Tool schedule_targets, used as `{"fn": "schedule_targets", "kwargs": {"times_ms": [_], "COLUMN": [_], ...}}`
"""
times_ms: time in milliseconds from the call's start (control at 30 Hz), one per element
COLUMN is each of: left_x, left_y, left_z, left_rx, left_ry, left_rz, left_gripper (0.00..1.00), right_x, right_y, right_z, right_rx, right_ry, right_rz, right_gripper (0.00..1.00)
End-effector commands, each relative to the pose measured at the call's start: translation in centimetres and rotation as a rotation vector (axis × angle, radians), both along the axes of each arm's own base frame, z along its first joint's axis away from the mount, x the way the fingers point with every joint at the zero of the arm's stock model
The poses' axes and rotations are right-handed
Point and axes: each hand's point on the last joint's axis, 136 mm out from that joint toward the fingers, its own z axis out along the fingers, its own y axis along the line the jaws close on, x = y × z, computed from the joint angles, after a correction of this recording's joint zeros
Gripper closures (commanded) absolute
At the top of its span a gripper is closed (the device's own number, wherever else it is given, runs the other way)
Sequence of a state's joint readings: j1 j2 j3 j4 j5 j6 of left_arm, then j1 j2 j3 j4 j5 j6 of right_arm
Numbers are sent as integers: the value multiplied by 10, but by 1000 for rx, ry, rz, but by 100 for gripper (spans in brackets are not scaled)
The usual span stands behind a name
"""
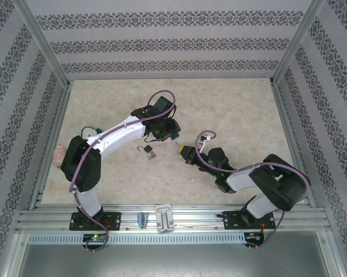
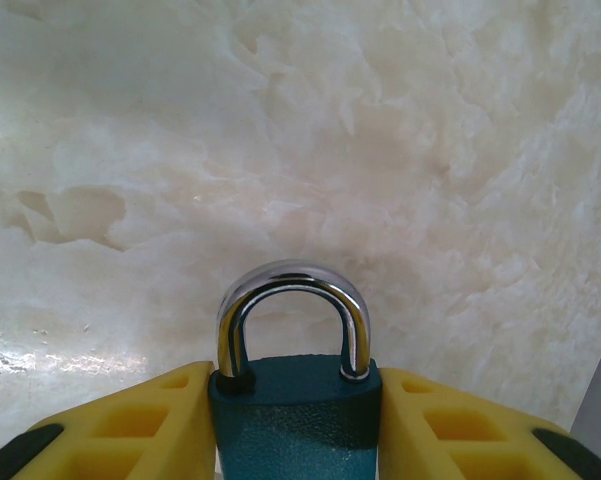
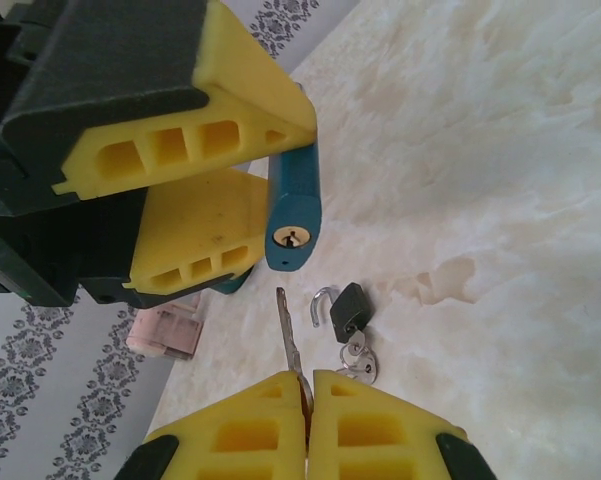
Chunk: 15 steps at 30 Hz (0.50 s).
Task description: Unlock with the key
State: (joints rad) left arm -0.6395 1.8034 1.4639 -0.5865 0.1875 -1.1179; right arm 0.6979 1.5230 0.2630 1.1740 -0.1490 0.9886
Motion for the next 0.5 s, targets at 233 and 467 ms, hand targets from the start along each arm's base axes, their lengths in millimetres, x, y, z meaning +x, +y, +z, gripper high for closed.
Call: {"fn": "schedule_targets", "kwargs": {"times_ms": [233,467], "left_x": [5,3], "left_y": [-1,-1], "left_z": [6,0], "left_rx": [-54,-57], "left_ry": [-13,2], "left_rz": [23,27], "left_gripper": [60,60], "right_x": [6,6], "right_y": [0,3], "right_z": [7,5], "right_rx": [24,30], "right_ry": [-72,-76], "right_rz": [-63,-66], "right_gripper": [100,100]}}
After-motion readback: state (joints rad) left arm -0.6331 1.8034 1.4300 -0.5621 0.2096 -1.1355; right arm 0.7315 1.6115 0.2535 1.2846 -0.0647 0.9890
